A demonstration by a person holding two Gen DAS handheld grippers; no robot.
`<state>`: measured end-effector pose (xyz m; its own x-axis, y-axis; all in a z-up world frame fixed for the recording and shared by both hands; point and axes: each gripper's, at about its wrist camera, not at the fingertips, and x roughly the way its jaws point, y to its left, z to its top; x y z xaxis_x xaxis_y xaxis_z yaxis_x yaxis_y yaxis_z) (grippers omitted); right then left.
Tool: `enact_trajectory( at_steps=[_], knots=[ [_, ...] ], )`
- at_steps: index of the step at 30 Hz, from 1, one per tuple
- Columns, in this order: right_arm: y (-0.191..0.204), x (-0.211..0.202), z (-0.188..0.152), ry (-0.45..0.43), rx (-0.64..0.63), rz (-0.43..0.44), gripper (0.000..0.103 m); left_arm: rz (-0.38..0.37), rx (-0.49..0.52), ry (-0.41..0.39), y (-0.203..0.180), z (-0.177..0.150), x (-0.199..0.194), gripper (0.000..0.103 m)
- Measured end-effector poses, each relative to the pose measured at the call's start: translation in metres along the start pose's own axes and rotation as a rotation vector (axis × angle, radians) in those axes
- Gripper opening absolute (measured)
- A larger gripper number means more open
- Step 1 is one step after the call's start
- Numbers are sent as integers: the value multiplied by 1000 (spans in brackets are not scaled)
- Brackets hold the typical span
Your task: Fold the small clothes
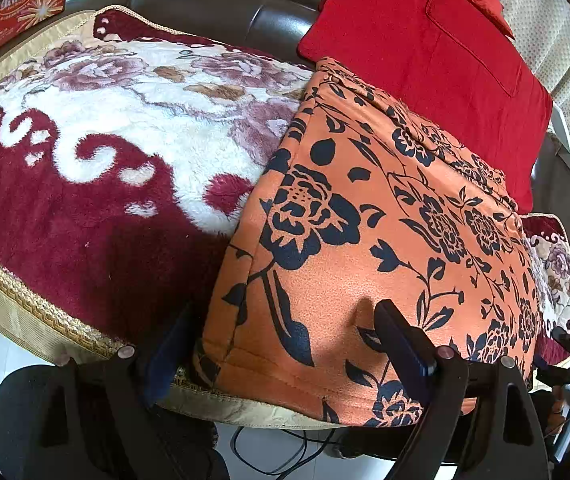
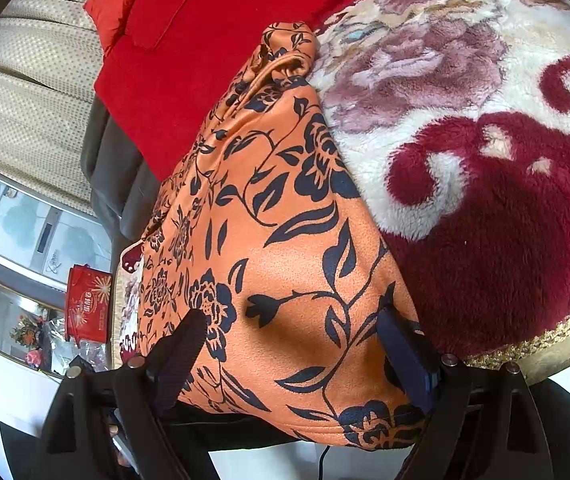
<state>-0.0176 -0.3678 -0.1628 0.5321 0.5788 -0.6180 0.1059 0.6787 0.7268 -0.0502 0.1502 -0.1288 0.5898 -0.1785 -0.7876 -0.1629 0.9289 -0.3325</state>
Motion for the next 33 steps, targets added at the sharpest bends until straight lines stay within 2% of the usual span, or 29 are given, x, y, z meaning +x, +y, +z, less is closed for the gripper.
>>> enact_trajectory(
  at_steps=[19,33],
  knots=[
    [-1,-3,-1,-3,8,10,91,-12,-27,-12,1,1,-2,90],
    [-9,-6,0,0,19,76,92,-1,-34,-44,7,-3,-10,90]
  ],
)
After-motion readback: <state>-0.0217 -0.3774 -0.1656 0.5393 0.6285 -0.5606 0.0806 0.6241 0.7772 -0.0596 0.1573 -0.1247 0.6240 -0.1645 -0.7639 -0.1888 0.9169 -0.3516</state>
